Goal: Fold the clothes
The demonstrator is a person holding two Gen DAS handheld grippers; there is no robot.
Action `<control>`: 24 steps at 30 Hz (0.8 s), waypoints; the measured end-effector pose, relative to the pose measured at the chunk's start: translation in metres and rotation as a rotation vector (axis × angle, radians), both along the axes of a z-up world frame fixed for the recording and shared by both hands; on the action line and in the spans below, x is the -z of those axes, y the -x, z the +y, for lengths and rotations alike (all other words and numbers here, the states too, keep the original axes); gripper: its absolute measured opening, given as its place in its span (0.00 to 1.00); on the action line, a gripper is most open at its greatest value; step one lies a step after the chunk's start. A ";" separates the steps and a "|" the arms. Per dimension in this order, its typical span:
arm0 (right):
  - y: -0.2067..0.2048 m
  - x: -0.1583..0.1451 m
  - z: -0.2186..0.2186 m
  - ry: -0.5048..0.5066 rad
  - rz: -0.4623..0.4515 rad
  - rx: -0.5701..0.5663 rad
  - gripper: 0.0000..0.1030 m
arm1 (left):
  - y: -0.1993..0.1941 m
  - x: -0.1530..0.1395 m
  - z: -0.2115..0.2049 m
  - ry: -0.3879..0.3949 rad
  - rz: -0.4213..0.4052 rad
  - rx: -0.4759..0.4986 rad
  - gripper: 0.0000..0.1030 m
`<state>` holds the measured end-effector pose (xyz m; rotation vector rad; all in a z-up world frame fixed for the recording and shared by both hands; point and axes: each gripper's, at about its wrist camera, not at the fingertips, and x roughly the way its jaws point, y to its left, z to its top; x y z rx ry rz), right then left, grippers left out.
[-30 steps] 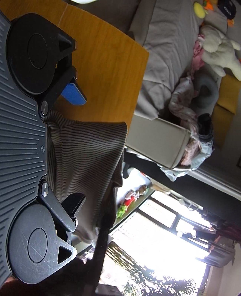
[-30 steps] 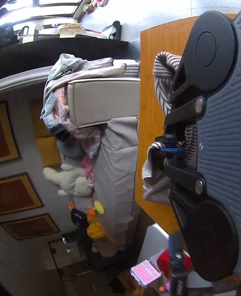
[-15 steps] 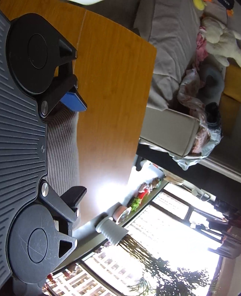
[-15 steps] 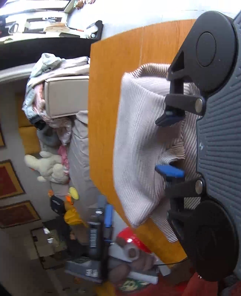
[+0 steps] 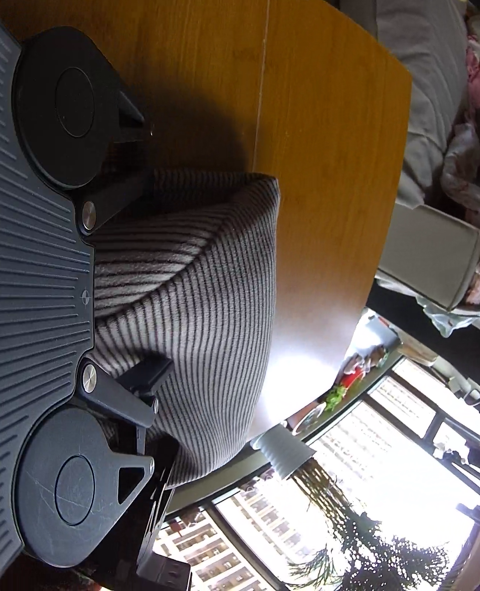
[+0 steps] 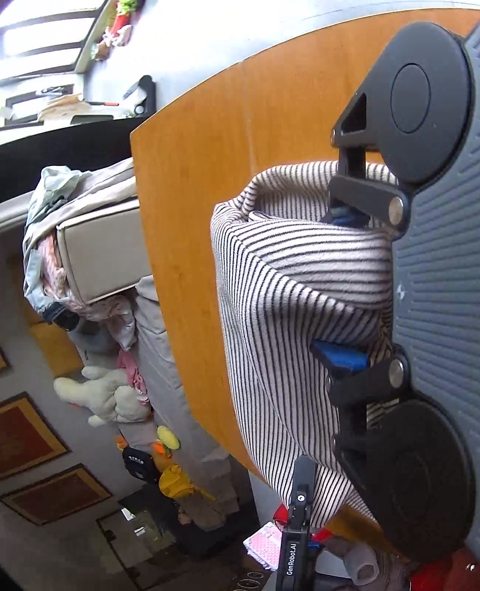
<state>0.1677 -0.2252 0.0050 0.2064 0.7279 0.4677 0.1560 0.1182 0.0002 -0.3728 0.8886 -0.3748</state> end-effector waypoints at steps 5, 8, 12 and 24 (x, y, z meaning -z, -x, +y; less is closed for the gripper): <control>-0.048 -0.022 0.015 0.001 -0.070 0.012 0.27 | -0.046 -0.021 0.000 -0.037 -0.058 -0.036 0.46; -0.036 -0.050 0.008 -0.036 -0.143 -0.005 0.25 | -0.042 -0.044 0.005 -0.015 -0.114 -0.037 0.45; 0.005 -0.055 -0.007 -0.080 -0.141 -0.033 0.26 | -0.003 -0.052 0.008 0.017 -0.143 0.007 0.46; 0.053 -0.001 -0.007 0.103 -0.125 0.035 0.70 | 0.047 -0.010 0.000 -0.138 -0.110 -0.026 0.65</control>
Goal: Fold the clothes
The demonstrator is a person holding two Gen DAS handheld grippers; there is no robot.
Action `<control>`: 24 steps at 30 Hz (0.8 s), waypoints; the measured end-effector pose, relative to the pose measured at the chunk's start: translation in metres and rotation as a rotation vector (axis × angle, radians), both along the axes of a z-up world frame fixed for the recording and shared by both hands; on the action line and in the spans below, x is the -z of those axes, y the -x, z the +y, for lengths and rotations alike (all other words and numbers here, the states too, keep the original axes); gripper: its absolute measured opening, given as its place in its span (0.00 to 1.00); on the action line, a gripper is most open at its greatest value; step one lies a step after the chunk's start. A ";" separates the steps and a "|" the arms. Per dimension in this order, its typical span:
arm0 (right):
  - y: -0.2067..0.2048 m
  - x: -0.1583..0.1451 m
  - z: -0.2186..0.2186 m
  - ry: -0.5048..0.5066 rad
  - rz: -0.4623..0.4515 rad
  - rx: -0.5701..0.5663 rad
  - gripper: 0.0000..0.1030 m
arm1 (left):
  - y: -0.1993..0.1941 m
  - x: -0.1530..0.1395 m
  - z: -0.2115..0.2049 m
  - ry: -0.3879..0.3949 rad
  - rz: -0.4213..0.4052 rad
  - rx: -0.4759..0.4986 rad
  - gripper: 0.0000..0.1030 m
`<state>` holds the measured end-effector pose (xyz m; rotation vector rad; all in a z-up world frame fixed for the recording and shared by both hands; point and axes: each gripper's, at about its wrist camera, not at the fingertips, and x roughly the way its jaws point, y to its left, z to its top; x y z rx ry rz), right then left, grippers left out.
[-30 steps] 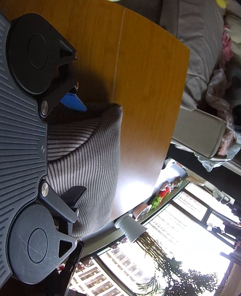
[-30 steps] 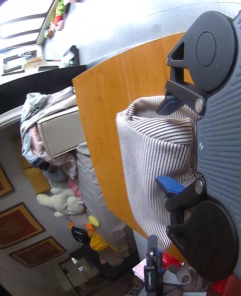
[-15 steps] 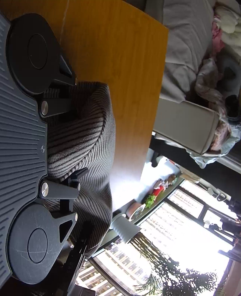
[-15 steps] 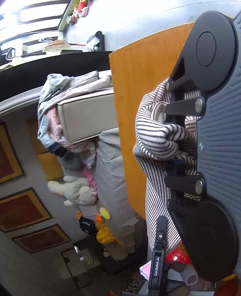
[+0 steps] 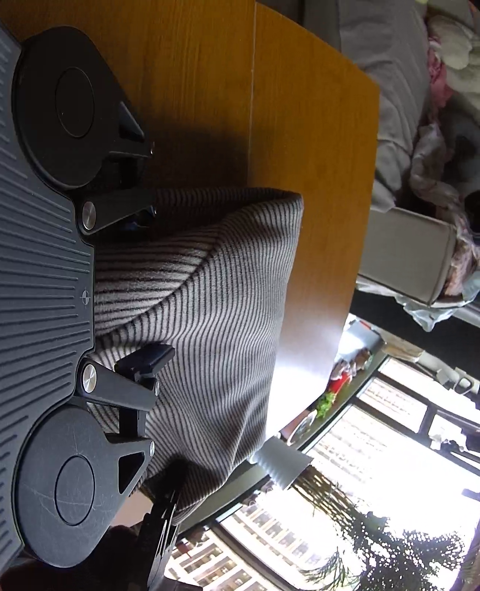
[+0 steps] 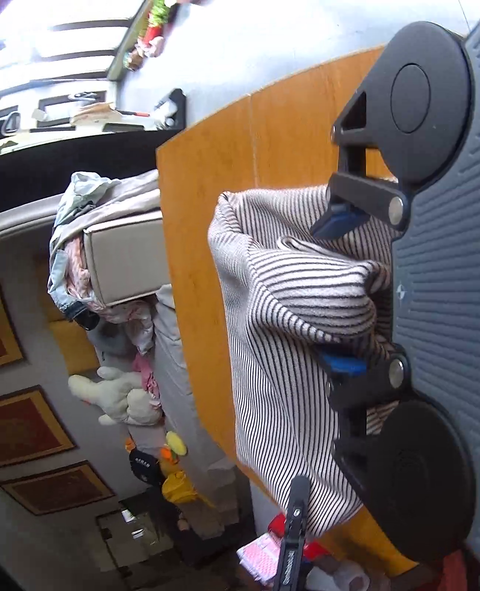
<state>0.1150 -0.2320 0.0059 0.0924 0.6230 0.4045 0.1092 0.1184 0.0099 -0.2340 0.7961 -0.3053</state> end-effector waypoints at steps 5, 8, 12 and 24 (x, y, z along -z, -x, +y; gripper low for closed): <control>0.012 -0.018 0.006 0.102 -0.114 0.017 0.80 | 0.024 -0.026 -0.003 -0.031 -0.075 -0.019 0.78; 0.022 -0.032 0.009 0.095 -0.200 -0.012 0.64 | 0.034 -0.038 -0.007 -0.009 -0.094 0.009 0.78; 0.020 -0.031 0.019 0.079 -0.140 -0.094 0.47 | 0.041 -0.030 -0.022 0.054 -0.061 0.088 0.75; 0.007 0.008 0.006 0.090 -0.019 -0.027 0.66 | 0.021 -0.001 -0.031 0.019 -0.044 0.079 0.76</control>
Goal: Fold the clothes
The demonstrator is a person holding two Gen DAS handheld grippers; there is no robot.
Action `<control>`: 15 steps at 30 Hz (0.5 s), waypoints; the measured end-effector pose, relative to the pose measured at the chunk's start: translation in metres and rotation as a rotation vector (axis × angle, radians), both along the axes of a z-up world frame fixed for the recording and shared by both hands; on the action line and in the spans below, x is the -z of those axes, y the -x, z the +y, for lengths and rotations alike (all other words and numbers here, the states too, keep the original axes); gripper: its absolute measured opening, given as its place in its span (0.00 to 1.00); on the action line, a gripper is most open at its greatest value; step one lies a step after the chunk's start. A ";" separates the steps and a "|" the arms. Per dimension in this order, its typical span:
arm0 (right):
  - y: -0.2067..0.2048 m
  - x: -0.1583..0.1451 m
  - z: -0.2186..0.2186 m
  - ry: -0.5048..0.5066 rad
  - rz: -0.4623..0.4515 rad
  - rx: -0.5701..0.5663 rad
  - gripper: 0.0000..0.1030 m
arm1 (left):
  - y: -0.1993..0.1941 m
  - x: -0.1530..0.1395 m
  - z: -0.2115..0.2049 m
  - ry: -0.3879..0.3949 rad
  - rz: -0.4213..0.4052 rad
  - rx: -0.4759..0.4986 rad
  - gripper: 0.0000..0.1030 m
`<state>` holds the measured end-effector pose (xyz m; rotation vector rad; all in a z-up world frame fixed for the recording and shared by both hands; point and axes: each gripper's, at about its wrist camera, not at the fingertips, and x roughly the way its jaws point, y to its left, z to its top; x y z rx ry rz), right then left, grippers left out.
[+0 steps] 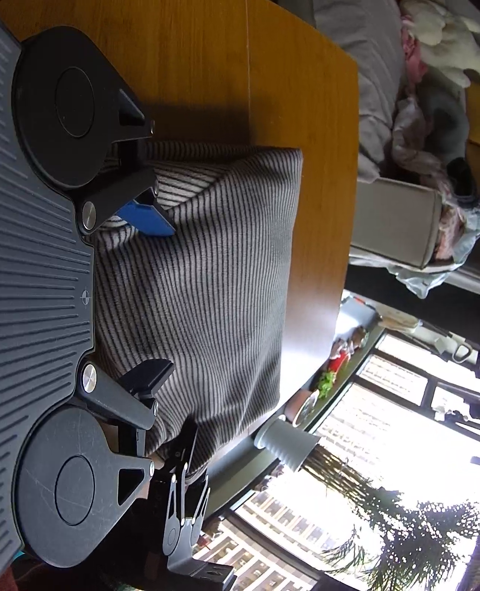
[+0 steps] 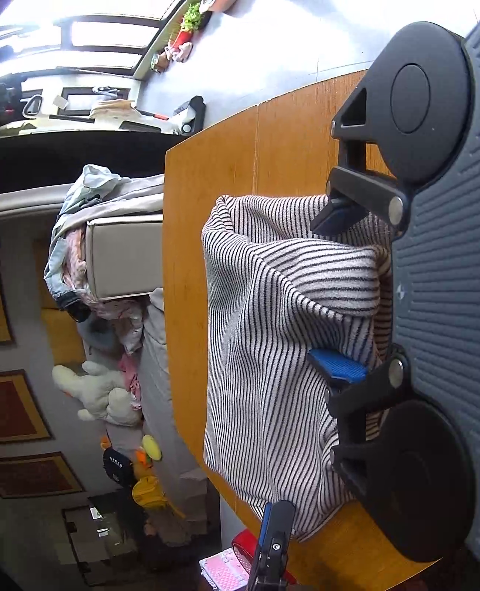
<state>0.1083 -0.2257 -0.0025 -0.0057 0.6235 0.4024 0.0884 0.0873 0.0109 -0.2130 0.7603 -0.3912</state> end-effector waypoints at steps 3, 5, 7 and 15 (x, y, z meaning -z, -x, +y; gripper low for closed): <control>0.006 0.001 0.005 0.011 -0.006 -0.006 0.67 | -0.014 0.002 -0.001 -0.017 -0.019 0.002 0.79; 0.011 0.002 0.010 -0.003 0.004 -0.020 0.67 | -0.026 0.004 -0.001 -0.022 -0.033 -0.007 0.82; 0.017 0.004 0.016 -0.031 0.019 -0.043 0.69 | -0.043 0.005 0.001 -0.025 -0.043 -0.035 0.82; 0.044 -0.021 0.030 0.018 -0.066 -0.117 0.88 | -0.069 -0.005 0.008 0.008 -0.028 -0.096 0.89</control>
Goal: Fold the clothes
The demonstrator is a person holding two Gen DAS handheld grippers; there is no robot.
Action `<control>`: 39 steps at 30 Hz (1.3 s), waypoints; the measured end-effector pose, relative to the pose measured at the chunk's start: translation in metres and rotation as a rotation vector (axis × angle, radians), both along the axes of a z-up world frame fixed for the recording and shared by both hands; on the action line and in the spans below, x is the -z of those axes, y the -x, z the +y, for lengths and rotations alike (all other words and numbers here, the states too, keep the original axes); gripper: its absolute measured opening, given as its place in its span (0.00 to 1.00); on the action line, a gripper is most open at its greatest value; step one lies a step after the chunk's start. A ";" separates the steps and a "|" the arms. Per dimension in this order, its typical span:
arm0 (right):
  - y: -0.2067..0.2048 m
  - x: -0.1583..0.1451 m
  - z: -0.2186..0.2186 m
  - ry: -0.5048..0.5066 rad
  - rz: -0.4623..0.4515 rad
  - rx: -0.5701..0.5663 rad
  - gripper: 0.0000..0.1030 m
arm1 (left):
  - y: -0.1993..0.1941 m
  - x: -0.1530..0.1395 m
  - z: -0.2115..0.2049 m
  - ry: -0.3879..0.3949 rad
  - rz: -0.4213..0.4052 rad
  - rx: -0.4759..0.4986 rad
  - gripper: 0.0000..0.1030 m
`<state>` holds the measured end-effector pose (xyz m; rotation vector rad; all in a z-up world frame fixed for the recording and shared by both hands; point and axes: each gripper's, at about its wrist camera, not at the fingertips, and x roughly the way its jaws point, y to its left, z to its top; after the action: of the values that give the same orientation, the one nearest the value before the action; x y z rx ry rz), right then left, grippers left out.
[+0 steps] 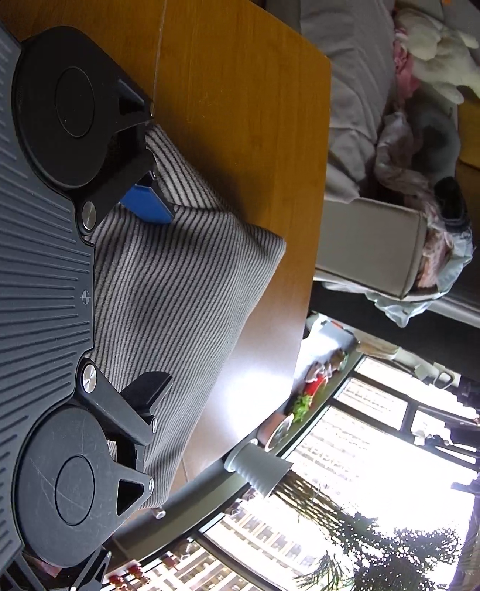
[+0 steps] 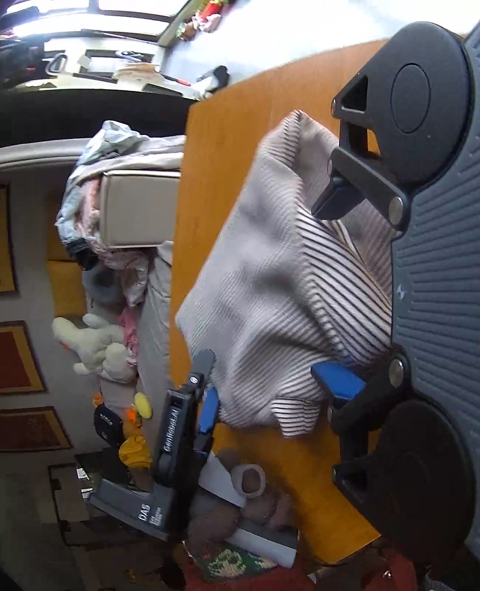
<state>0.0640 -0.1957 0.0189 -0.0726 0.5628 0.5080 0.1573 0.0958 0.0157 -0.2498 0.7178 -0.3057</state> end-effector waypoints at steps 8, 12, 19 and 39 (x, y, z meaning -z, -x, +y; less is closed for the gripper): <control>-0.041 -0.023 -0.021 0.101 -0.137 0.122 0.87 | 0.054 -0.014 -0.006 0.160 0.059 0.095 0.83; -0.085 0.002 -0.012 0.204 -0.077 0.172 0.71 | 0.055 0.006 -0.022 0.178 0.146 0.147 0.72; -0.075 0.025 -0.016 0.174 -0.009 0.166 0.71 | 0.032 0.017 -0.028 0.031 0.093 0.106 0.58; 0.021 -0.014 0.021 0.129 -0.154 -0.048 0.65 | 0.033 -0.006 -0.006 -0.064 0.022 0.038 0.70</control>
<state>0.0425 -0.1746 0.0330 -0.2466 0.4439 0.5078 0.1242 0.0902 0.0216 -0.1796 0.7529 -0.3158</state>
